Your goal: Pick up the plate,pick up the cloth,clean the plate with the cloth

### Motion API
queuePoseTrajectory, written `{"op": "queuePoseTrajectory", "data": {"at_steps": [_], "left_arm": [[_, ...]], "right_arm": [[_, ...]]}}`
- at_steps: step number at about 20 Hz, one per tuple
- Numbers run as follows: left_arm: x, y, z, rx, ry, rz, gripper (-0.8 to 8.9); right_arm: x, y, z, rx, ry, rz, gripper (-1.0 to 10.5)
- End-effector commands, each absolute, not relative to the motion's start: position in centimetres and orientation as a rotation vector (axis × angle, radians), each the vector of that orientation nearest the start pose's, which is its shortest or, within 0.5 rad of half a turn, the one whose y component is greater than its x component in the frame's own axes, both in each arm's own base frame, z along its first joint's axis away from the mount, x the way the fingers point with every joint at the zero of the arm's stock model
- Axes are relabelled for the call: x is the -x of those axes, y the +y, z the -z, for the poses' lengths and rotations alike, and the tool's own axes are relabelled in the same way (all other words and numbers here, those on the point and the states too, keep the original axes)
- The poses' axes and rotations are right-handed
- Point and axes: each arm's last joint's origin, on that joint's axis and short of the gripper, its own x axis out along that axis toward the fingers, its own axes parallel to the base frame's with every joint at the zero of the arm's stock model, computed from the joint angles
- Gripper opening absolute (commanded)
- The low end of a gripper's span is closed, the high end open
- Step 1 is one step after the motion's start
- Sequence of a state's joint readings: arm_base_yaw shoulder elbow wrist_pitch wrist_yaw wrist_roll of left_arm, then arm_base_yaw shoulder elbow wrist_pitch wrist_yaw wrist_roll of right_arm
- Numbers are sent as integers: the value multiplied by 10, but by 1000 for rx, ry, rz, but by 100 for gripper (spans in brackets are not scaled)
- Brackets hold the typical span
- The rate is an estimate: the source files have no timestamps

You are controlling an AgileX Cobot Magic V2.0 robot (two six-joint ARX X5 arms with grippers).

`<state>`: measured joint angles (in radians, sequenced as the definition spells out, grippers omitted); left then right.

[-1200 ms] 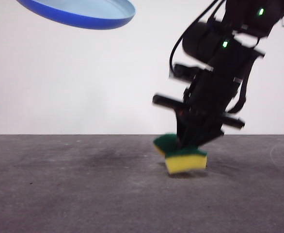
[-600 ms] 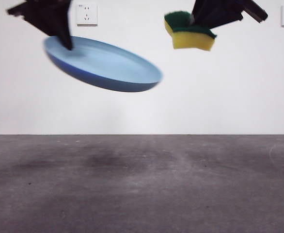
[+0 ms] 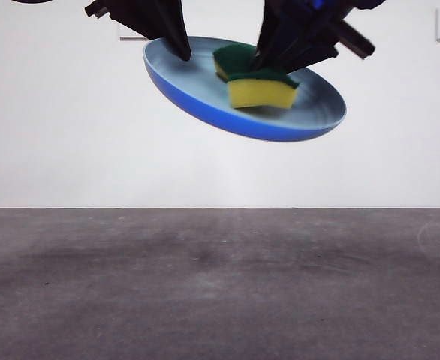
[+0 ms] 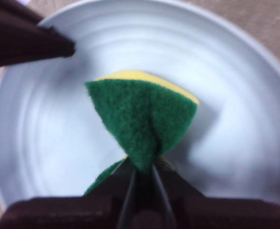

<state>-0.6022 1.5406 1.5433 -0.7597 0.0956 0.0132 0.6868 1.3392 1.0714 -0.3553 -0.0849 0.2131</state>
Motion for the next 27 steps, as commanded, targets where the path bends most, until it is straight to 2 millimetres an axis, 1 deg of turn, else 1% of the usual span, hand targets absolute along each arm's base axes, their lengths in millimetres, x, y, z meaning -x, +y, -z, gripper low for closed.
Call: {"op": "queuePoseTrajectory", "data": {"at_steps": [1,4,8,10,11,13,16,18,19,20,23,27], "left_arm": [[-265,-196,-367,-150,702,717,-8],[-265,-196,-367,-146,704,715,-7],[-264,-195,-366,-152,723,713,-8],[-263,-195,-364,-157,742,712,-8],[-262,-194,-364,-161,752,711,-8],[-261,-195,-362,-168,766,716,-8],[-258,-197,-362,-174,775,727,-8],[-257,-198,-362,-168,778,744,-8],[-257,-198,-362,-160,781,765,-8],[-256,-199,-362,-149,785,794,-8],[-256,-200,-363,-132,779,829,-8],[-258,-200,-365,-127,756,825,-8]], "right_arm": [[-216,197,-286,38,748,-709,-16],[-205,200,-278,137,820,-689,-16],[-199,189,-269,314,881,-488,-16],[-201,185,-269,378,849,-372,-16],[-202,181,-273,396,814,-313,-16],[-206,180,-279,395,743,-276,-16],[-211,184,-291,326,624,-318,-16],[-215,189,-299,281,547,-406,-16],[-217,190,-301,264,531,-446,-16],[-218,193,-301,233,524,-524,-16],[-216,200,-299,173,562,-711,-16],[-210,202,-290,136,692,-885,-16]]}}
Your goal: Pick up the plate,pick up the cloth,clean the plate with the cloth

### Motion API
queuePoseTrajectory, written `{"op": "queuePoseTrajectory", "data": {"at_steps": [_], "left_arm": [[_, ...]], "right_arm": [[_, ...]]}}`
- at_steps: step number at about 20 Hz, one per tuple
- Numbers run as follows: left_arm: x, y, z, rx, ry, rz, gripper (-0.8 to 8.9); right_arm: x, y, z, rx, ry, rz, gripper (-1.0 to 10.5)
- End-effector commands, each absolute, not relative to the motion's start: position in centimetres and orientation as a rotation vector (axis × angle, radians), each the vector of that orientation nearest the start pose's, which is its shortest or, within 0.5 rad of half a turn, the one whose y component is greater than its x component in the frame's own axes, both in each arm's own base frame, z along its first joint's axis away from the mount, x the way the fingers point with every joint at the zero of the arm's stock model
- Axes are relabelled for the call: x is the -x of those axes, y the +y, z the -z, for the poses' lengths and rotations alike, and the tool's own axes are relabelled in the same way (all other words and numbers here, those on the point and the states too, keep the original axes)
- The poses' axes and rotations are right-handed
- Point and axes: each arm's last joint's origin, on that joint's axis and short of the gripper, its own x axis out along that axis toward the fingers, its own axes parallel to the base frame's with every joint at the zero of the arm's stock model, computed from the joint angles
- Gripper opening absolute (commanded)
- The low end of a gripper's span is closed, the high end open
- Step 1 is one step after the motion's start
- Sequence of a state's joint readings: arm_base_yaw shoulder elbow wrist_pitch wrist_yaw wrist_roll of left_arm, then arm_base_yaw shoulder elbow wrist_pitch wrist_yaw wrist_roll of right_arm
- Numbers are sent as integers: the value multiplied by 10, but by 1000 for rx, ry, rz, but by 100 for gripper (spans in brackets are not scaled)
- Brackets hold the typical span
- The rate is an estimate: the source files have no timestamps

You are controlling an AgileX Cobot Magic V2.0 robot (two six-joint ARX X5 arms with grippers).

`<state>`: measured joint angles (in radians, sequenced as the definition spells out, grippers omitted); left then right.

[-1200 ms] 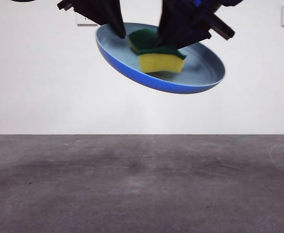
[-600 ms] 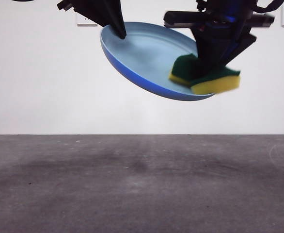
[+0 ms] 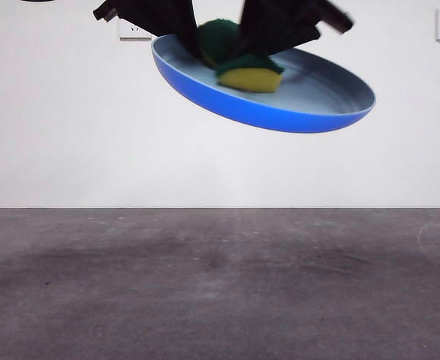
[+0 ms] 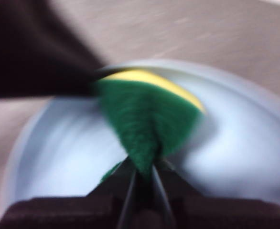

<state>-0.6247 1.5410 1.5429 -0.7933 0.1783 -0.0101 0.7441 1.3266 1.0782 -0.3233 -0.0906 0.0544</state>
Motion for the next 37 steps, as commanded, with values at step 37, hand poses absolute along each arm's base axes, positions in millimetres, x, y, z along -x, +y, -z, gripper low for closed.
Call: {"op": "queuePoseTrajectory", "data": {"at_steps": [37], "left_arm": [[-318,-101,-303,-163,843,424,-8]], "right_arm": [[-161,141,-354,187,440,-527,-16]]}}
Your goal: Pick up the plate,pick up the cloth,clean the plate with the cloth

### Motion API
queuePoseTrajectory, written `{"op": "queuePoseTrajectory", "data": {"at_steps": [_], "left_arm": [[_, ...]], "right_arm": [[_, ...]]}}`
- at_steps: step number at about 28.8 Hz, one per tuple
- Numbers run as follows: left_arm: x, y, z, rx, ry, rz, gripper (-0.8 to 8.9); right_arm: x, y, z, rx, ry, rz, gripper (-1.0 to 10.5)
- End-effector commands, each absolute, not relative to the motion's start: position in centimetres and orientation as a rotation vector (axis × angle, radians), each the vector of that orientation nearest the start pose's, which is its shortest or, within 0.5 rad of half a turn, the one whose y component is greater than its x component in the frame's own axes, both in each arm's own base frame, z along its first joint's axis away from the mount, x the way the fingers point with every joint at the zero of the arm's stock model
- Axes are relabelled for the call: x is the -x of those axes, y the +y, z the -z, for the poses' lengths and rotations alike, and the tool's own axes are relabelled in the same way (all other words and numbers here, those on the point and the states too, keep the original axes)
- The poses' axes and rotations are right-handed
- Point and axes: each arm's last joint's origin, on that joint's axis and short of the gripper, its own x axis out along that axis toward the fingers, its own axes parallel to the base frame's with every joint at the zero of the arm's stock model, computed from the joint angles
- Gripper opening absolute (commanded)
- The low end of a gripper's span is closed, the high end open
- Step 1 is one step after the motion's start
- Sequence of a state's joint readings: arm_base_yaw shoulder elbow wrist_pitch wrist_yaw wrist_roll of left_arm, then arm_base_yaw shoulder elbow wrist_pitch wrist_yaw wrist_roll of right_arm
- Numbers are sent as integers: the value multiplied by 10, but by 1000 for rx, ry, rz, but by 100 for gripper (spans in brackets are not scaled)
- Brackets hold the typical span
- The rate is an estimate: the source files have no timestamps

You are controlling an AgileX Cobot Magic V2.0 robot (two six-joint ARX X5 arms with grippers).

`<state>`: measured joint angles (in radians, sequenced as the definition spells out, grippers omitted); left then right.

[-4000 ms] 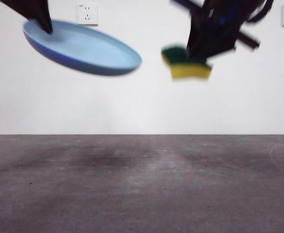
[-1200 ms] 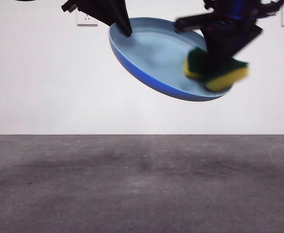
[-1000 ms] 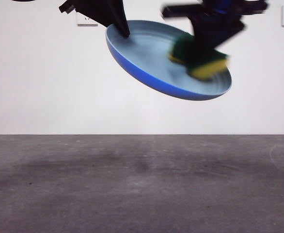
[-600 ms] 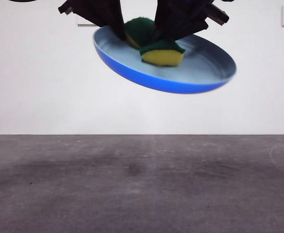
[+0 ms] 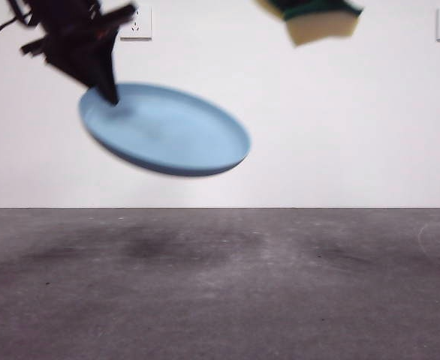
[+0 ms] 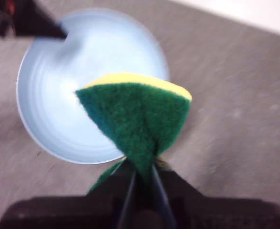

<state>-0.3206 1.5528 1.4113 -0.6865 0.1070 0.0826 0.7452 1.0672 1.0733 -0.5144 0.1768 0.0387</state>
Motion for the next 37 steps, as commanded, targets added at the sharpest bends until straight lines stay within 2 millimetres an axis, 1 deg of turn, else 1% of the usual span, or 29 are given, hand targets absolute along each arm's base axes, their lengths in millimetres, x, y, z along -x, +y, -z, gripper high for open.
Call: {"op": "queuePoseTrajectory", "data": {"at_steps": [1,5,8,11,17,25,26,27,29,31,32,37], "left_arm": [[-319,-98,-297,-158,853,416,-8],[-320,-87,-265,-128,867,414,-8],[-318,-84,-244,-113,864,403,-8],[-314,-82,-227,-112,862,401,-8],[-309,-81,-209,-109,870,409,-8],[-314,-82,-188,-109,946,408,3],[-314,-82,-186,-105,958,405,23],[-314,-82,-185,-105,963,405,74],[-314,-82,-185,-105,962,404,273],[-315,-82,-185,-97,960,400,425],[-315,-82,-185,-88,962,395,454],[-315,-83,-188,-56,950,379,453]], "right_arm": [[-159,138,-357,182,424,-513,-16],[-149,128,-367,165,370,-470,-16],[-145,123,-371,160,345,-434,-16],[-143,120,-373,154,334,-434,-16],[-143,120,-373,153,335,-440,-16],[-142,120,-372,157,342,-441,-16],[-142,120,-372,159,347,-441,-16],[-142,120,-371,162,351,-440,-16],[-142,120,-370,168,362,-440,-16],[-142,120,-370,171,366,-439,-16],[-142,119,-370,172,369,-439,-16],[-143,121,-368,175,375,-438,-16]]}}
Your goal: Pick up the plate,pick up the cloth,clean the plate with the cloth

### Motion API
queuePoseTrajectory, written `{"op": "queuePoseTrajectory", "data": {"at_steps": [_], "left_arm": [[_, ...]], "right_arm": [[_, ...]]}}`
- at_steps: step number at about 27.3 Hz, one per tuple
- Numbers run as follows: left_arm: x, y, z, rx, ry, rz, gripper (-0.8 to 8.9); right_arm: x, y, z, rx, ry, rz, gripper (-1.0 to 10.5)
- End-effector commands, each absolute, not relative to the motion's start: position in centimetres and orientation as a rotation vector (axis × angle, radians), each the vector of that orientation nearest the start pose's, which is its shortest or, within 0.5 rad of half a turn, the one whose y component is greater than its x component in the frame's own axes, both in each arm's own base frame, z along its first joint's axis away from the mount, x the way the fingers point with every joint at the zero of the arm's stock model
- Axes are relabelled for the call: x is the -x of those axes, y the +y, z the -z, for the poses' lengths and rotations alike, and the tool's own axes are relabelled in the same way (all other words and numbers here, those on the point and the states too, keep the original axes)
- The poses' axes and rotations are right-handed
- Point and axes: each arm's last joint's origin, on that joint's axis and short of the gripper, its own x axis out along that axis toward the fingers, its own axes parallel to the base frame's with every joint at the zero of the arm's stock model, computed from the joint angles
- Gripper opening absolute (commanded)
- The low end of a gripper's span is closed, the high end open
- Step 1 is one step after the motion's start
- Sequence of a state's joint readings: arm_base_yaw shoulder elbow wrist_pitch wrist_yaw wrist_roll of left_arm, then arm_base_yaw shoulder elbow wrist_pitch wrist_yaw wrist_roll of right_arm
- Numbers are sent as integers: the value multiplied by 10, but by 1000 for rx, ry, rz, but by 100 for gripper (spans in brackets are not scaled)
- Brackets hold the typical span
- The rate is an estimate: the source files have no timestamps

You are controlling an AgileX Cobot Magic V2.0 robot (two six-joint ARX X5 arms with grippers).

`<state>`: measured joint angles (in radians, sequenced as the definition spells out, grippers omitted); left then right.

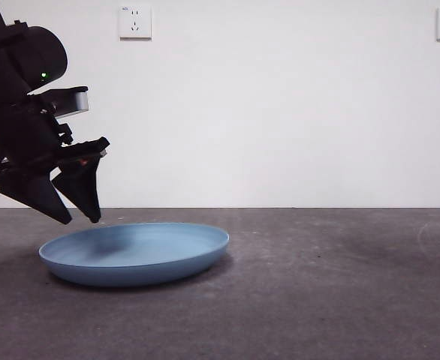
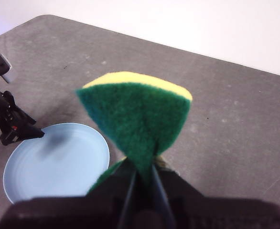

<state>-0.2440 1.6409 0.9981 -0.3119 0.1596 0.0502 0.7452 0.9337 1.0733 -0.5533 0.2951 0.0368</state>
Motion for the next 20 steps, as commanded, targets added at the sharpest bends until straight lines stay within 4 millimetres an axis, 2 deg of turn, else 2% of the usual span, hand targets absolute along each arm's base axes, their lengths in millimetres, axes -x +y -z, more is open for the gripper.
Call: {"op": "queuePoseTrajectory", "data": {"at_steps": [1,6,12,16,20], "left_arm": [[-315,-83,-191,-36,933,373,453],[-307,-83,-224,48,813,419,453],[-276,-77,-278,58,646,457,453],[-245,-70,-315,83,522,462,452],[-192,-56,-358,107,345,477,440]], "right_arm": [[-144,122,-367,178,380,-435,-16],[-164,130,-353,173,463,-394,-16],[-206,145,-314,184,641,-316,-16],[-234,149,-282,109,807,-334,-16],[-267,151,-230,48,1031,-347,-16]]}}
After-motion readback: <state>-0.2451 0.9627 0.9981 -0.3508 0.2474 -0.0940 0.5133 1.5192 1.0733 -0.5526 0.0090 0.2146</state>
